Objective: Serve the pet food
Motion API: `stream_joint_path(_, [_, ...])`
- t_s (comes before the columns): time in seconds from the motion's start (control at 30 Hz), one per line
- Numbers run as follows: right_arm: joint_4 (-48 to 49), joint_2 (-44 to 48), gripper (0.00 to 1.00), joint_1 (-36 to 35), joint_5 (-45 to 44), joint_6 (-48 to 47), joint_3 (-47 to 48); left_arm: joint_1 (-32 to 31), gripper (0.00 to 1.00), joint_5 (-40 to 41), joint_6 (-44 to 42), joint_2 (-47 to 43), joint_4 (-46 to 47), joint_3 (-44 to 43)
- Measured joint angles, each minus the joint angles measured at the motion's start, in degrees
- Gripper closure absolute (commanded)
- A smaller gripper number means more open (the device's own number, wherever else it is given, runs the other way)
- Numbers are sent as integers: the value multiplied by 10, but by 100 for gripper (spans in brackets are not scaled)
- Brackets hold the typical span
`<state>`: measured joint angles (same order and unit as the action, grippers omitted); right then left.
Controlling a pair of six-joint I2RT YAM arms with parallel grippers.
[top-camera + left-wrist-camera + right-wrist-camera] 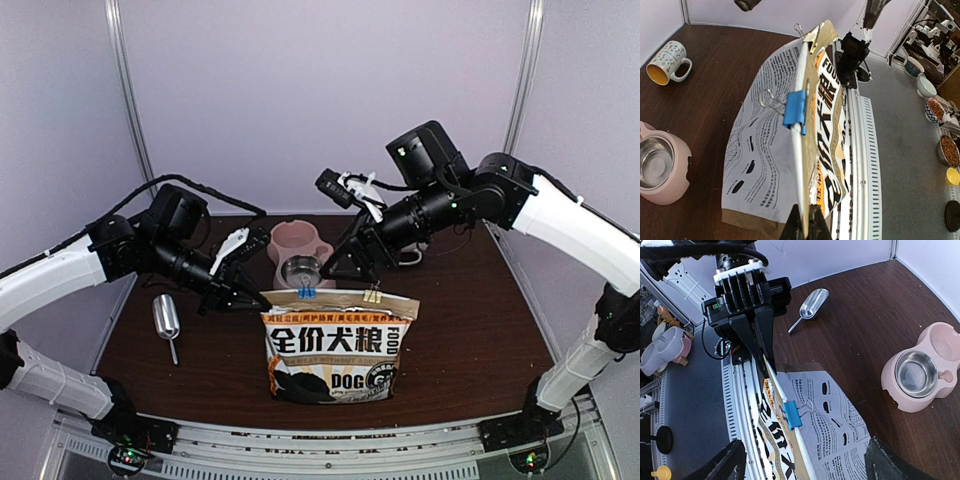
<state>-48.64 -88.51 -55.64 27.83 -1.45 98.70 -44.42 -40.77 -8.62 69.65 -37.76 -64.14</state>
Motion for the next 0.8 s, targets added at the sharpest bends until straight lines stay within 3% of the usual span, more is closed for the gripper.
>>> stream_joint_path(0.4, [-64,-79,29,-22,9,-49,89,-3,100,10,0,-2,0,0])
stream_joint_path(0.57, [-81,-109,20,-23,7,-61,113,-3,100,11,0,-3,0,0])
stream_joint_path(0.8, [-89,-131,18,-23,12,-65,129,-7,100,19,0,-5,0,0])
